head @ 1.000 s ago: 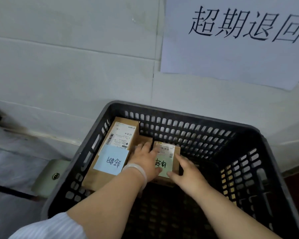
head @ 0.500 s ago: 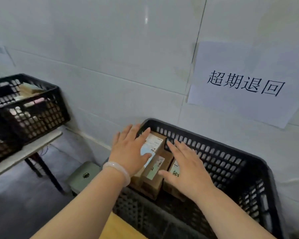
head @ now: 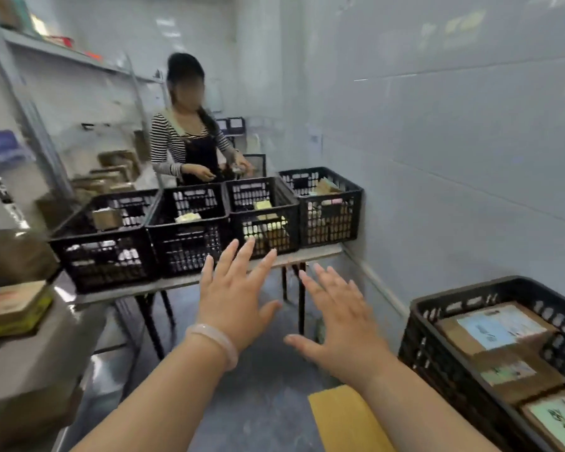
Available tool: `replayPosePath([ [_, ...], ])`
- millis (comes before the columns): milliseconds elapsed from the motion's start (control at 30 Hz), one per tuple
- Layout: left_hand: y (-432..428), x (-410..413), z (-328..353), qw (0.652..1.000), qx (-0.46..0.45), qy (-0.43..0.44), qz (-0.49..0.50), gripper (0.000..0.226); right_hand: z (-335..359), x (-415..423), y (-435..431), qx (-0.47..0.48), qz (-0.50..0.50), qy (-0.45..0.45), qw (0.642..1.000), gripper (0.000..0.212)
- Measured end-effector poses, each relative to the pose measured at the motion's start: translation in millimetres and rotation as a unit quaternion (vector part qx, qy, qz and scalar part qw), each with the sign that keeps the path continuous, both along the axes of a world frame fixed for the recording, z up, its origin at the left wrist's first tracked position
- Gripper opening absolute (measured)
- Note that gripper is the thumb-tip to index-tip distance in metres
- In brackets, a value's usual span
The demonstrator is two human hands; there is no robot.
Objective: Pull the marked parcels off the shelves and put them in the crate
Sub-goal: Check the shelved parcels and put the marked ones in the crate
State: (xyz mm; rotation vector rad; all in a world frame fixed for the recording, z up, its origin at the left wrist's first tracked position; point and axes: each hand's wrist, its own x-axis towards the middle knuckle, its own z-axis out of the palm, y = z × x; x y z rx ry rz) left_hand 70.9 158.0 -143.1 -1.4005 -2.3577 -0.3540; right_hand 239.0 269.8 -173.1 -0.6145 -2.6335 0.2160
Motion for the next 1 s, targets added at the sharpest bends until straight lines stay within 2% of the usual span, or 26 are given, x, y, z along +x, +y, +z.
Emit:
replayPosePath([
  [267, -156, -99, 65, 0.979, 0.090, 0.045, 0.176, 0.083, 72, -149, -103, 0.091, 0.171, 0.064, 0.979, 0.091],
  [433, -245, -153, 98, 0.946, 0.125, 0.106, 0.280, 0.079, 93, -243, -180, 0.099, 0.264, 0.094, 0.955, 0.090],
  [633, -355, -193, 124, 0.900, 0.138, 0.136, 0.391, 0.077, 114, -326, -280, 0.064, 0.390, 0.160, 0.905, 0.086],
  [733, -408, -191, 124, 0.881, 0.120, 0.138, 0.437, 0.075, 112, -354, -334, 0.061, 0.458, 0.148, 0.874, 0.084],
  [867, -475, -175, 127, 0.835, 0.126, 0.162, 0.510, 0.072, 116, -380, -405, 0.020, 0.545, 0.158, 0.823, 0.072],
  [1000, -522, -167, 127, 0.796, 0.097, 0.138, 0.582, 0.074, 124, -400, -463, -0.029, 0.591, 0.178, 0.786, 0.070],
])
